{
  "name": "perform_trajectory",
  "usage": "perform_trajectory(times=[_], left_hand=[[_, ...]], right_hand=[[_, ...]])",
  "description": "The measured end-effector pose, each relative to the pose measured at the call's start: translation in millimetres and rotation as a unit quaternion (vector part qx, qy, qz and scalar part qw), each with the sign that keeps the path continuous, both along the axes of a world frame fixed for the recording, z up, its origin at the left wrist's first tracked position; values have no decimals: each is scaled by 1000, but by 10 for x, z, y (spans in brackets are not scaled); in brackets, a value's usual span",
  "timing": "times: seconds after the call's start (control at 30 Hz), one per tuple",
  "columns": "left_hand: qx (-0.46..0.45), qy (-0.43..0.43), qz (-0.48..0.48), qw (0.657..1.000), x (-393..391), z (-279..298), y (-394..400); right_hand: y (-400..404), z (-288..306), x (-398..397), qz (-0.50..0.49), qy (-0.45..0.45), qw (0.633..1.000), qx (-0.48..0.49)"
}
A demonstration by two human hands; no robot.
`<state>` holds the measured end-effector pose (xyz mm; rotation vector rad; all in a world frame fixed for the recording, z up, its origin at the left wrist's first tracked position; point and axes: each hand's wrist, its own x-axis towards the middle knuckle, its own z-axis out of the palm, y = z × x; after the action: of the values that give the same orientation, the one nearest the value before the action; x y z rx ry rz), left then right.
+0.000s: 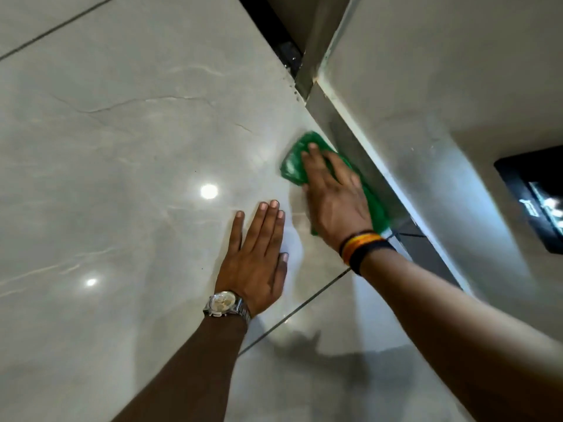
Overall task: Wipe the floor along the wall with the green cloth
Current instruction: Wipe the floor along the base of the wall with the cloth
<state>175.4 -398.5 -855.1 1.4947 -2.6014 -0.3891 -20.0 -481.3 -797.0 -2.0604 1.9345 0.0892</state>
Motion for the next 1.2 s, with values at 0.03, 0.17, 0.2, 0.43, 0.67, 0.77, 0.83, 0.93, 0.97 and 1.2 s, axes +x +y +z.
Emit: perform_trajectory(times=[0.03,0.17,0.2,0.43,0.67,0.77,0.83,0.93,0.97,1.2], left_hand=[[-2,-1,0,1000,1,-3,1],[-14,11,2,1000,3,-19,-11],[-14,14,3,1000,-3,-20,-5],[-20,5,1,1000,-14,67,-19],[-14,15,2,1000,-27,155,-1],[-15,4,4,1000,-45,136,7],[-24,2,13,1000,-46,126,23],[-22,3,17,1000,-65,123,23],[-19,7,23,1000,-82,140,53],[4,15,80,997,-370,145,511]], right_hand=[[132,-5,-72,-32,7,999,4],[-196,-87,104,-67,4,997,-24],[-335,-98,187,-67,3,997,-29],[99,-242,46,-84,-11,993,-77],[1897,-144,-715,-177,44,982,-37],[1535,-131,-569,-180,53,981,-41],[1122,-122,-369,-178,36,982,-48],[672,-80,-104,-174,8,983,-57],[695,-96,-91,-165,11,984,-65],[2931,-164,-955,-184,84,979,-7]])
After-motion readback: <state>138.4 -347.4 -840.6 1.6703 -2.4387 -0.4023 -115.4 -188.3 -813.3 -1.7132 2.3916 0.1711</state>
